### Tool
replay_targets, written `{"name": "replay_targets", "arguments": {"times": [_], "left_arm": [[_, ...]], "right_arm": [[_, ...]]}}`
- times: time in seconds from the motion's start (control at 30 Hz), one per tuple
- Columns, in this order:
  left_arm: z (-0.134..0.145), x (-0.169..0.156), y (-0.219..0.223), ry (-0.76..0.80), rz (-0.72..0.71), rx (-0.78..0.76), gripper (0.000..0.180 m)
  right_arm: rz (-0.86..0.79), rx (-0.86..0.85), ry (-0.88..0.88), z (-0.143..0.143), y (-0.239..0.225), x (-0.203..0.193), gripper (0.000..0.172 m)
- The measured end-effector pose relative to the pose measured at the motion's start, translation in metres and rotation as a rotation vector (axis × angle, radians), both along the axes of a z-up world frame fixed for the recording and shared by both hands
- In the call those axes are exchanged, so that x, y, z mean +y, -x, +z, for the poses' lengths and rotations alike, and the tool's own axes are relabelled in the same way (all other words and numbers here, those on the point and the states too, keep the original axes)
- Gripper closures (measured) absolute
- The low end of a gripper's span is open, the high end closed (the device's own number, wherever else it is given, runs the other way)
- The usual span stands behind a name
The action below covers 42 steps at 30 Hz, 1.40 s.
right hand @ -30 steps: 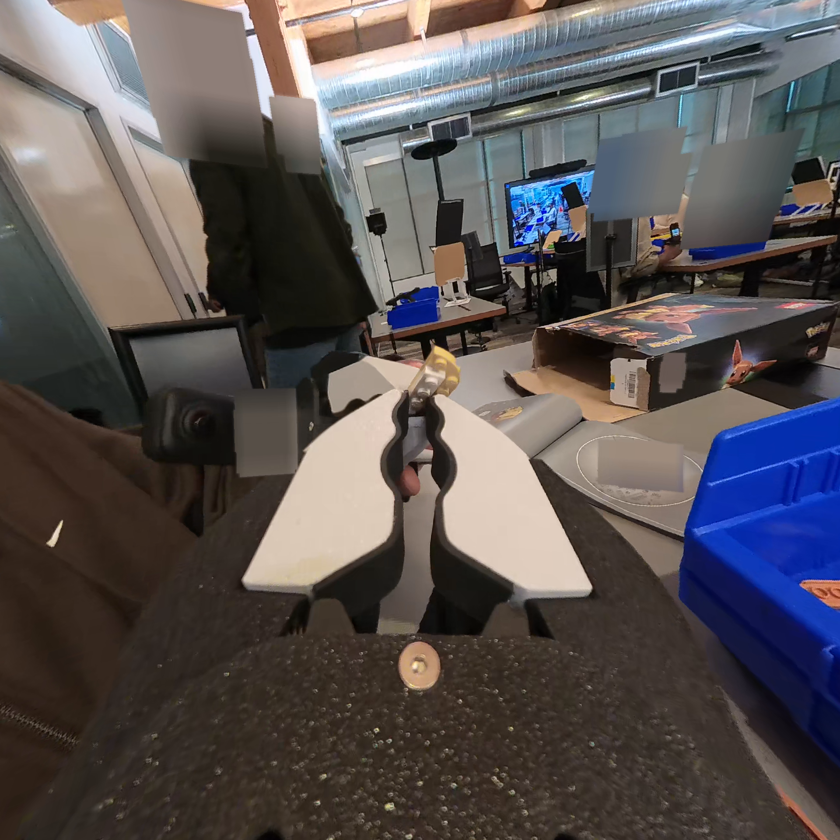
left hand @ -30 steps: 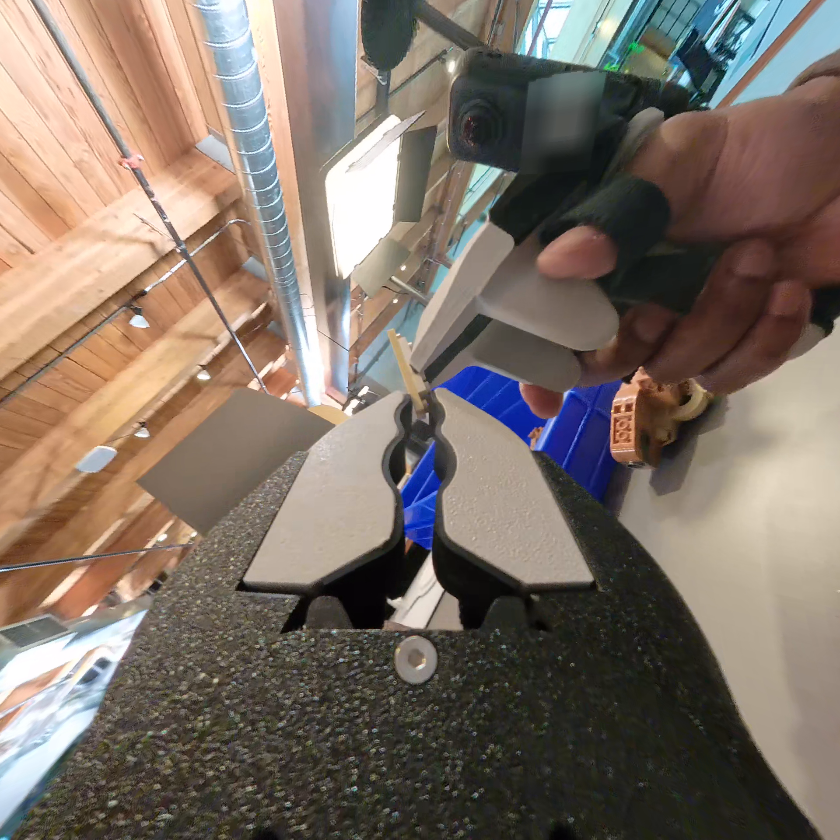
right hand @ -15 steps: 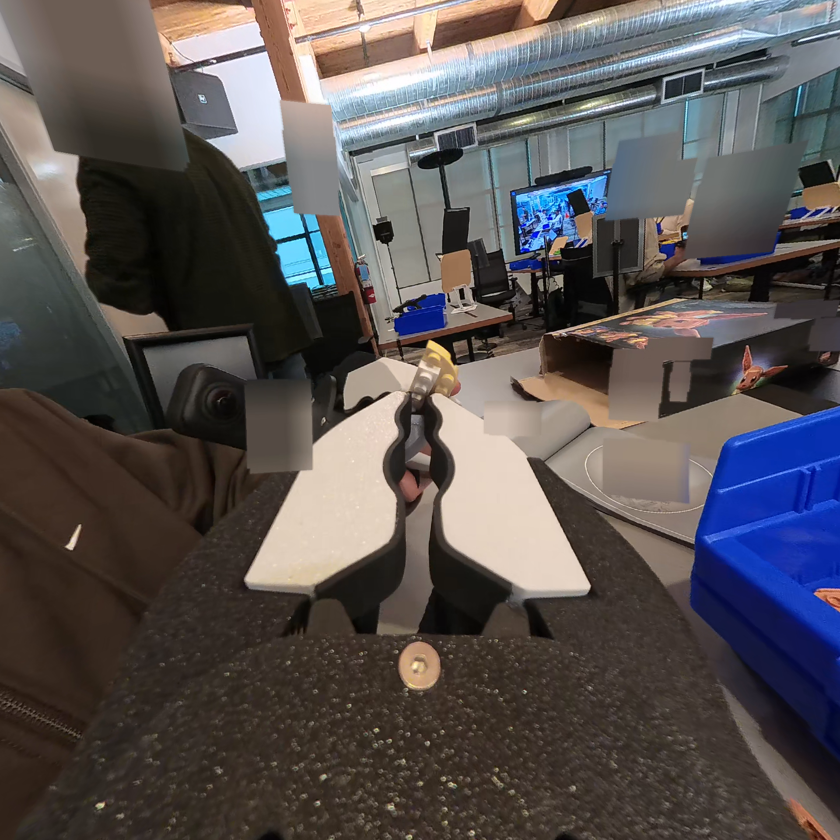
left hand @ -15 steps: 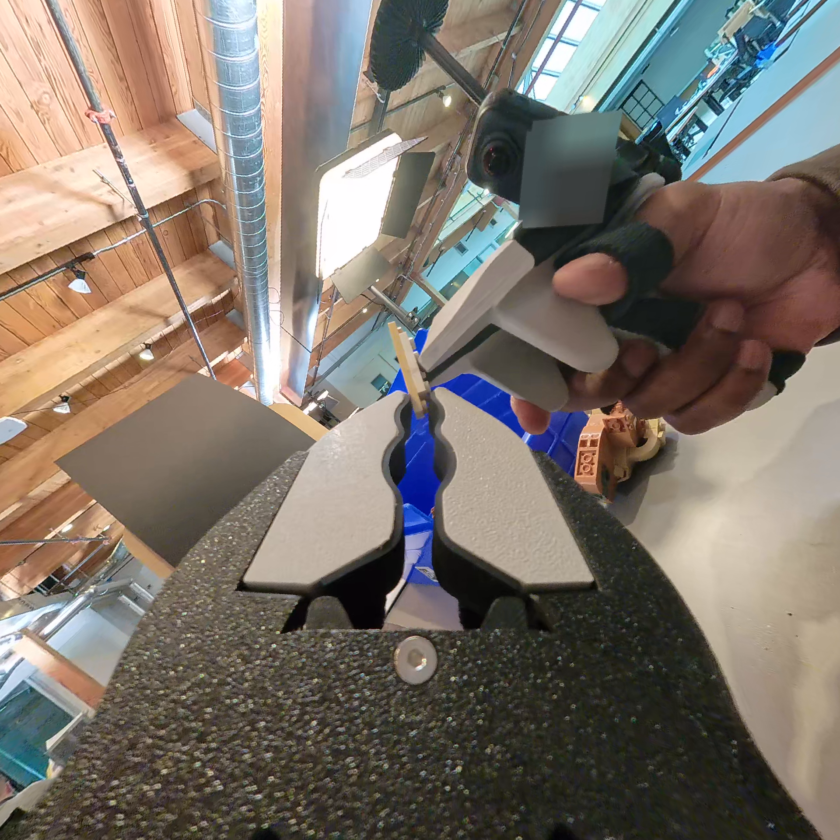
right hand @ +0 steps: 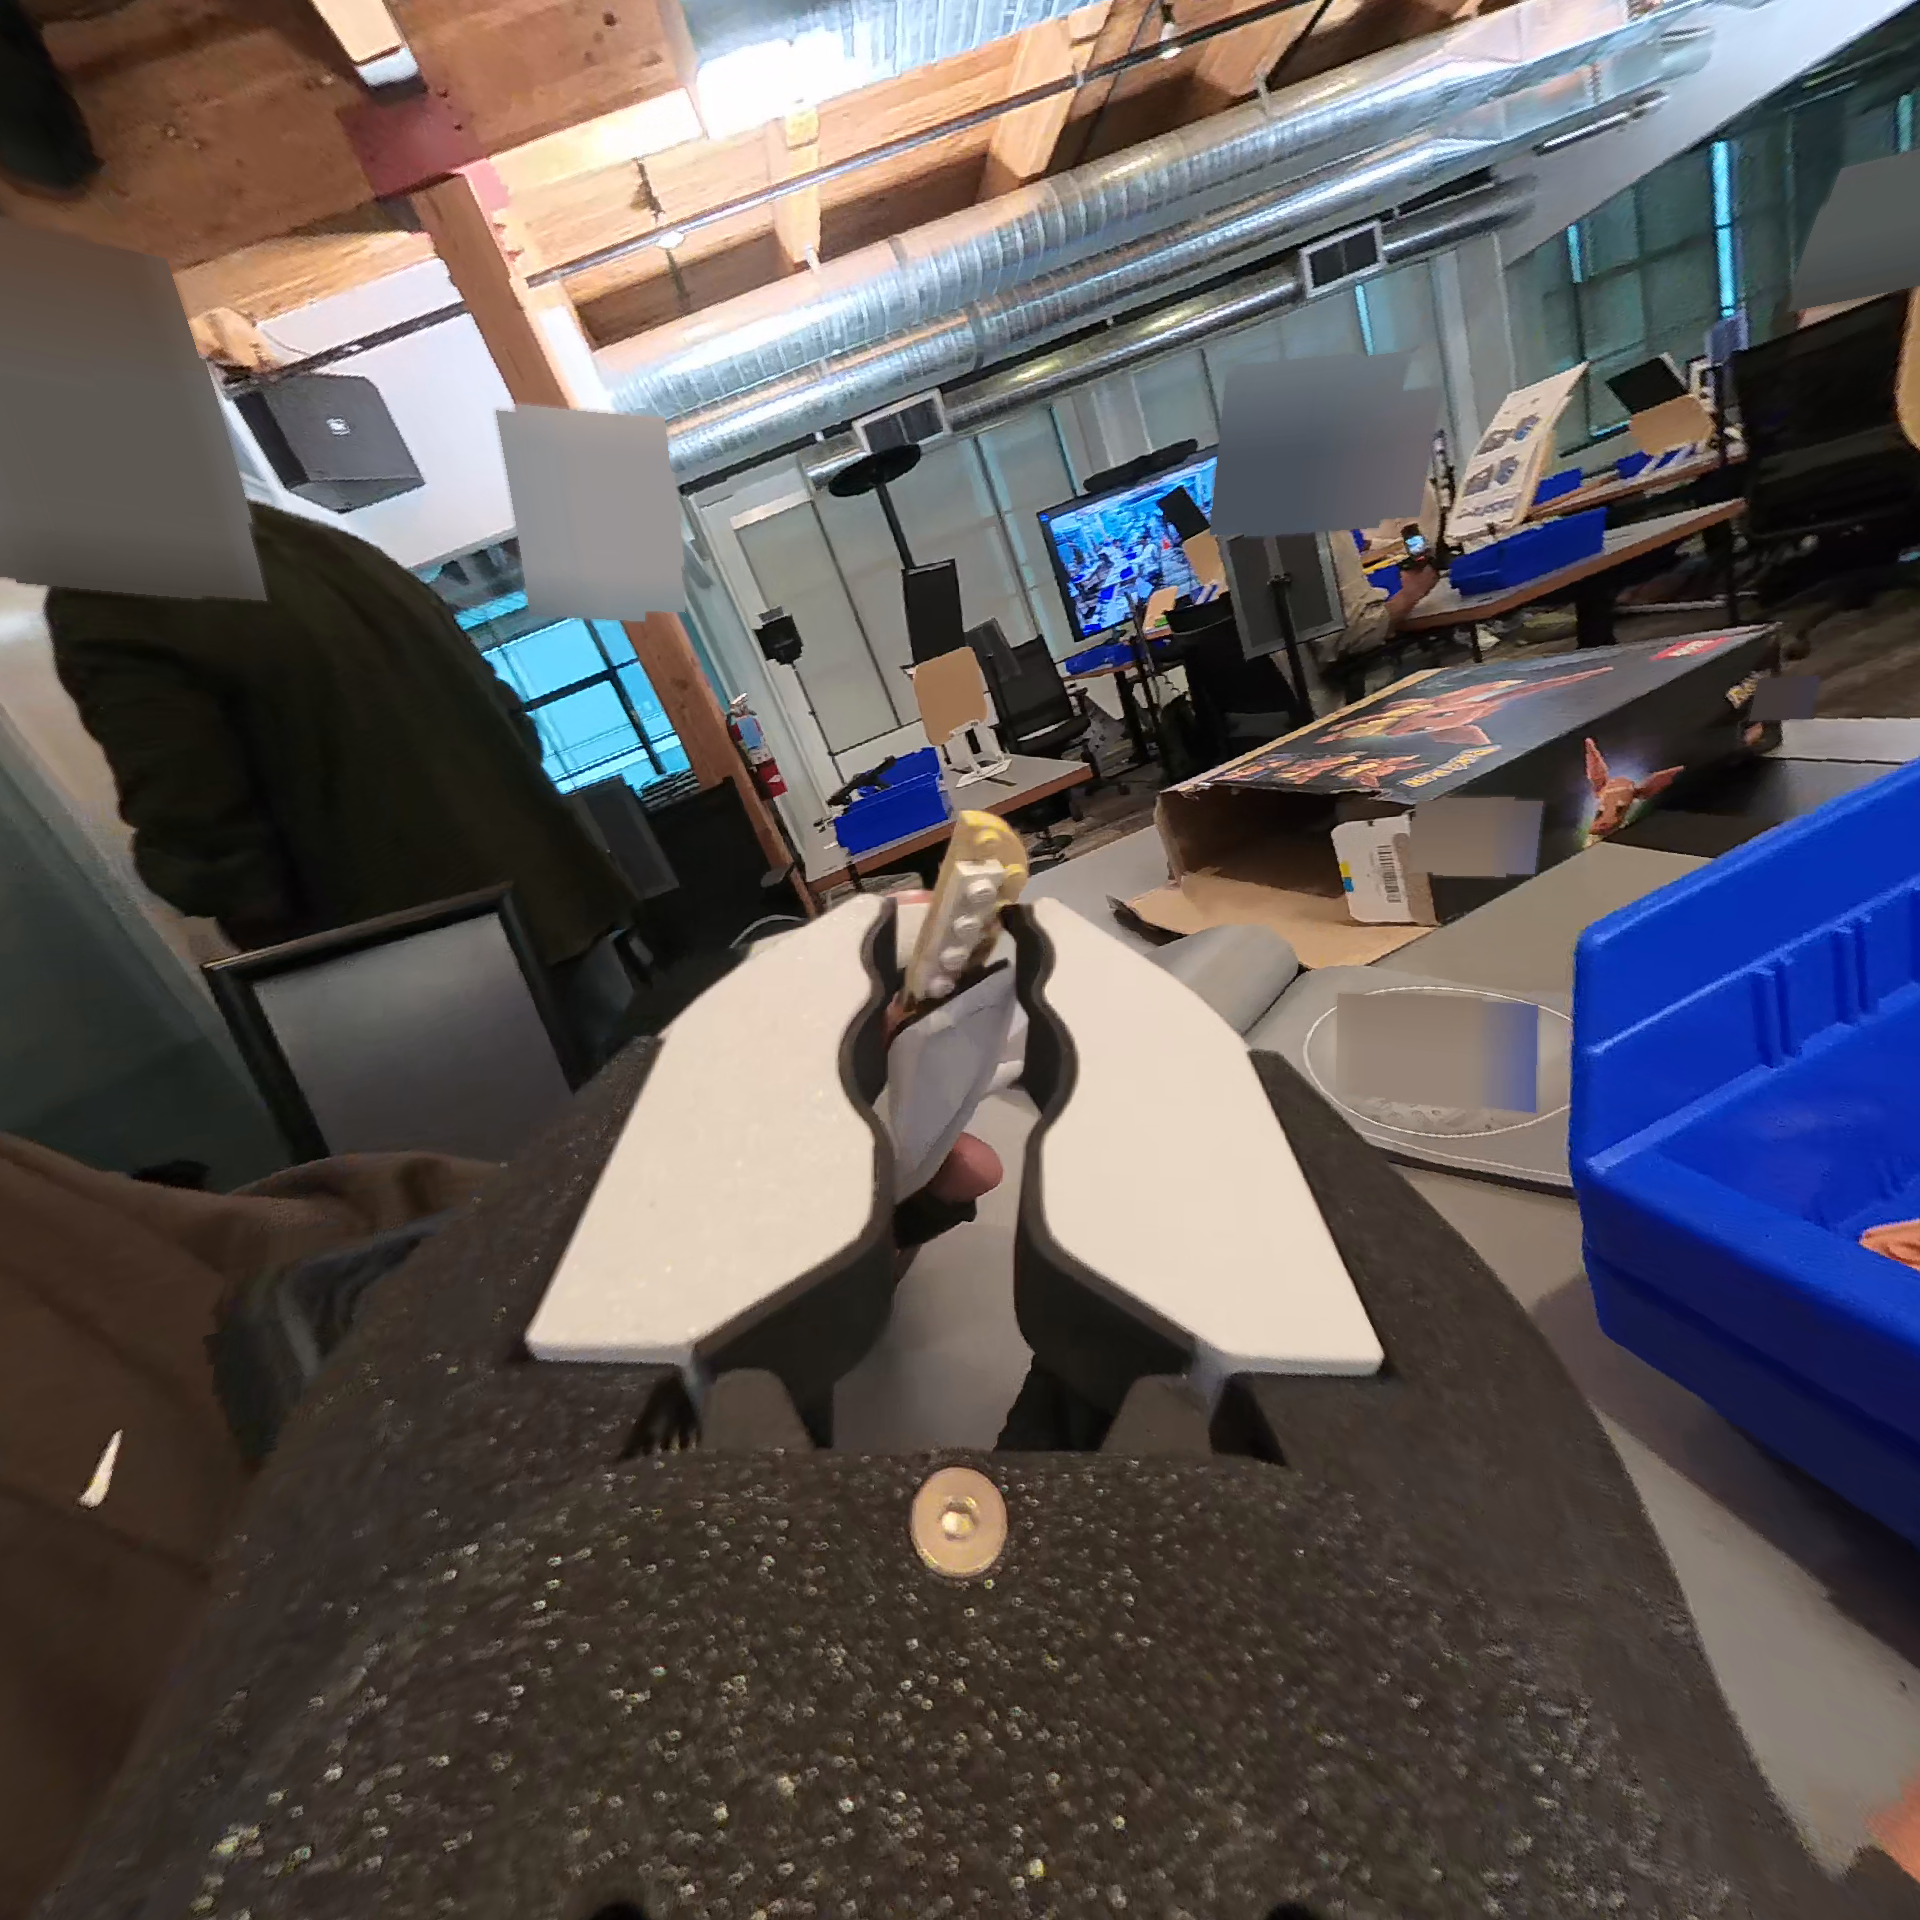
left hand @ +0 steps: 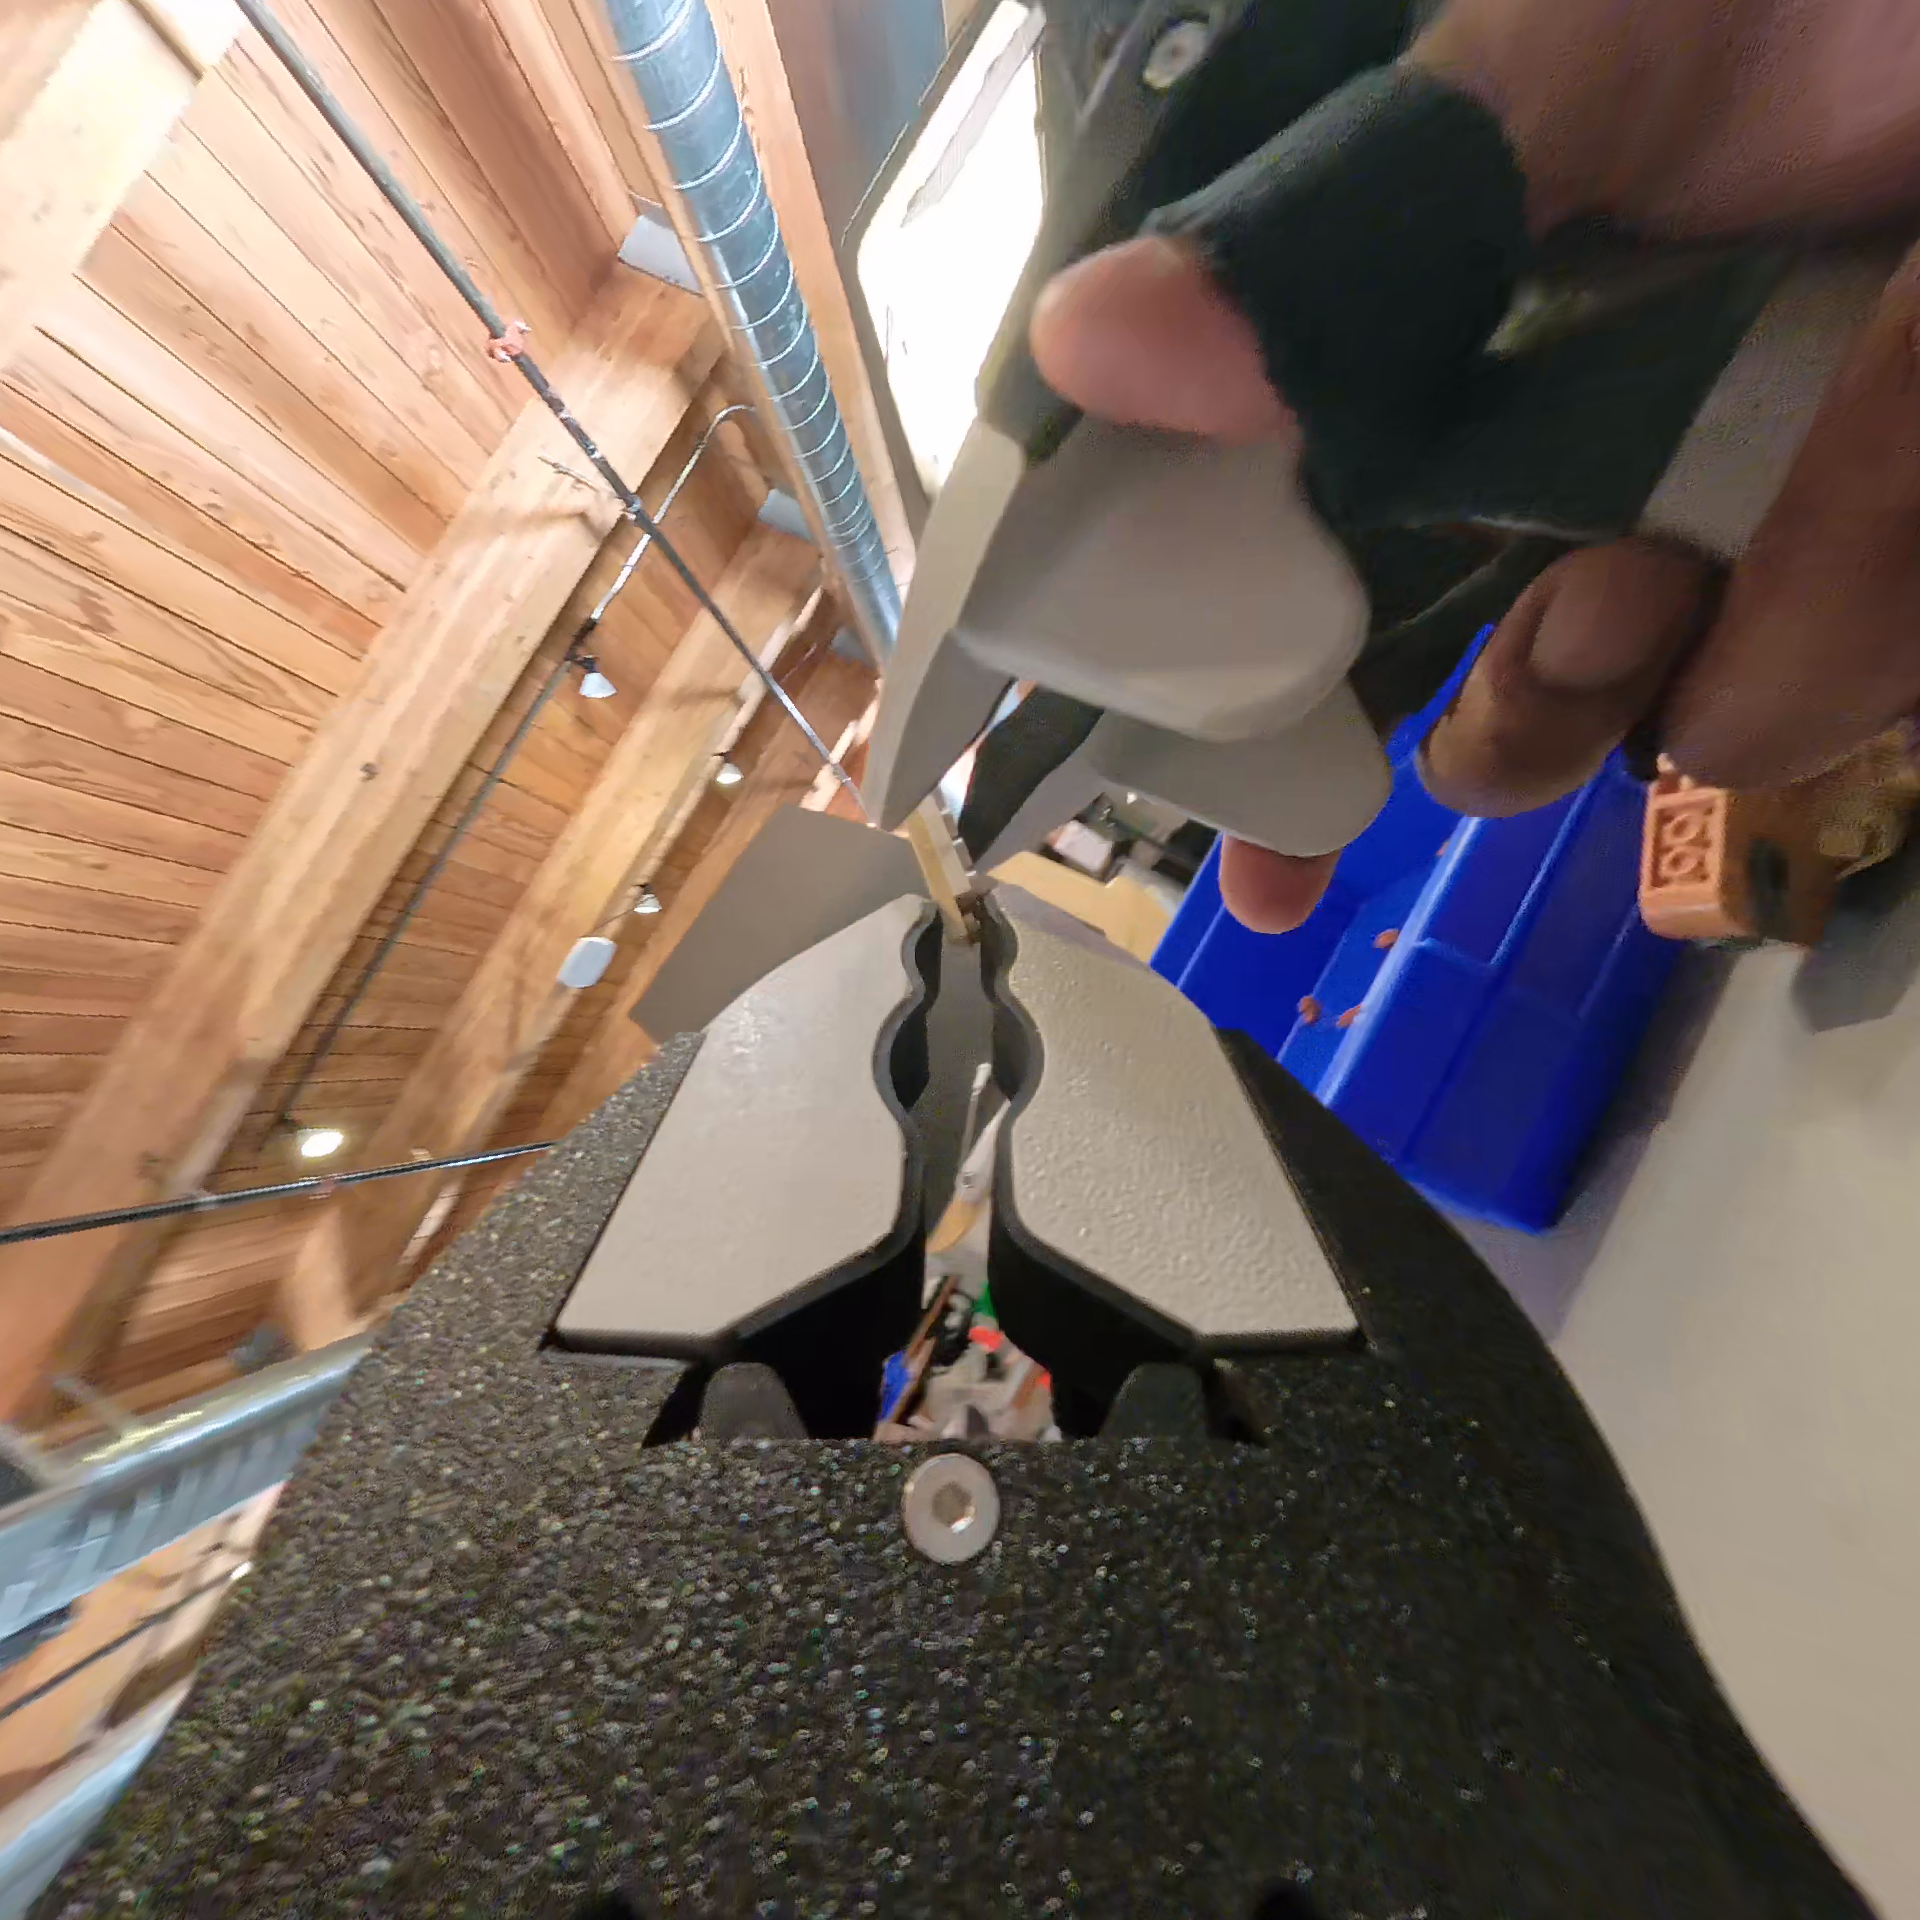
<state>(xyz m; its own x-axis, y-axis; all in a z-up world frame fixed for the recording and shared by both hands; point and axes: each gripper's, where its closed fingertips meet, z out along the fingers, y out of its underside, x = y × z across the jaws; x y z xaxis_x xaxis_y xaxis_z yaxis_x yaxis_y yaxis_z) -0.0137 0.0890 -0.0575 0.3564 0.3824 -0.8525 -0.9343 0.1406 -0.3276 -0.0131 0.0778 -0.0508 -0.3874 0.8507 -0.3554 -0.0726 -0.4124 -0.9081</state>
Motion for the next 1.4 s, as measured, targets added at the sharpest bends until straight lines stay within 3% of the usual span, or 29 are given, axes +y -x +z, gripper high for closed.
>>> {"name": "replay_targets", "arguments": {"times": [0.17, 0.33, 0.5, 0.93, 1.4], "left_arm": [[-0.002, 0.000, -0.009, -0.019, 0.043, 0.063, 0.173], [-0.002, -0.002, -0.013, 0.079, -0.216, -0.160, 0.172], [-0.001, -0.006, -0.017, 0.150, -0.388, -0.294, 0.170], [-0.006, -0.005, -0.022, 0.305, -0.595, -0.473, 0.167], [-0.013, 0.002, -0.009, 0.114, -0.144, 0.059, 0.173]], "right_arm": [[-0.018, -0.007, 0.019, -0.003, 0.002, 0.000, 0.153], [-0.002, 0.013, -0.043, -0.001, 0.000, -0.003, 0.153], [0.028, 0.029, -0.105, 0.000, -0.003, -0.007, 0.153], [0.109, -0.036, -0.123, -0.005, -0.008, -0.004, 0.153], [0.067, -0.151, 0.040, -0.014, 0.001, 0.007, 0.154]]}}
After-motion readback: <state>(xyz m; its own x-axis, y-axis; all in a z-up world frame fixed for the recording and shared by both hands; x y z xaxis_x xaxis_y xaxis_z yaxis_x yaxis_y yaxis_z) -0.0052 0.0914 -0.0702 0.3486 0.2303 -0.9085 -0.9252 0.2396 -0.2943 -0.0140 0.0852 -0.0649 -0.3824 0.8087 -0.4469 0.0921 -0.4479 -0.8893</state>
